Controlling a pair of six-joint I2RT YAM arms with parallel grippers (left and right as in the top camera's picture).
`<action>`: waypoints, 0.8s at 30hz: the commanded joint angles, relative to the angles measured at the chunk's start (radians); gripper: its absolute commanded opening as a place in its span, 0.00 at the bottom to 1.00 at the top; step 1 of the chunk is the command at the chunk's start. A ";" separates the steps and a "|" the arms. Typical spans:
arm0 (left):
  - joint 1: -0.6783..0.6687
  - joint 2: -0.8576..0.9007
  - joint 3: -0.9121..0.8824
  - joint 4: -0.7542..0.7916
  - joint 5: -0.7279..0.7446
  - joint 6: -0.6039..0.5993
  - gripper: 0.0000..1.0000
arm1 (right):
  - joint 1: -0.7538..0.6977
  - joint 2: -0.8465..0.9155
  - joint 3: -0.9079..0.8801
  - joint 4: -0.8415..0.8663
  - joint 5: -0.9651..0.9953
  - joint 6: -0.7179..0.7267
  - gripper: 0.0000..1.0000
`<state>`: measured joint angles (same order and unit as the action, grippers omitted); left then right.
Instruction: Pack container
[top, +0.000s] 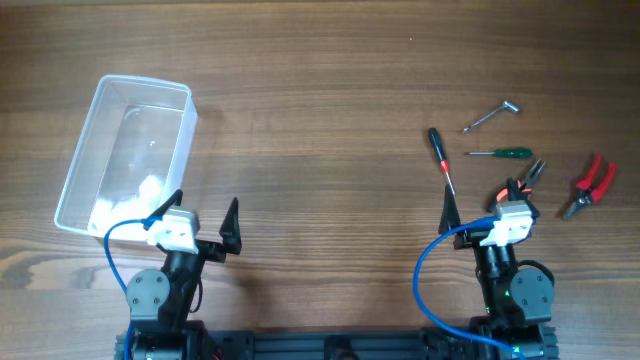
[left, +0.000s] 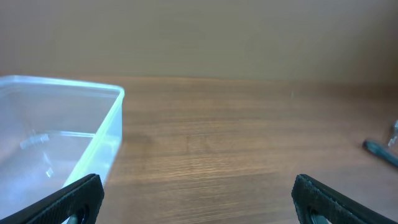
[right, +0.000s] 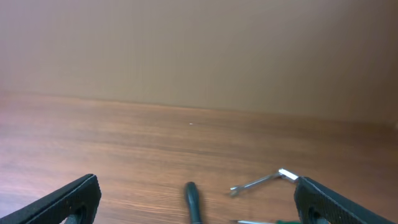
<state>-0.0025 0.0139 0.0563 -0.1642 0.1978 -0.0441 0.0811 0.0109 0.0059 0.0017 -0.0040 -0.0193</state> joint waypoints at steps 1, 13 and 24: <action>0.005 0.011 0.079 -0.024 -0.076 -0.294 0.99 | 0.004 0.003 0.026 -0.021 -0.063 0.214 1.00; 0.014 0.663 0.877 -0.742 -0.378 -0.422 1.00 | 0.004 0.545 0.529 -0.366 -0.227 0.165 1.00; 0.054 1.044 1.131 -1.108 -0.221 -0.518 1.00 | 0.004 1.205 1.139 -0.935 -0.246 0.140 1.00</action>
<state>0.0177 1.0439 1.1648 -1.2682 -0.0387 -0.4667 0.0826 1.1549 1.0992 -0.9108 -0.1810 0.1337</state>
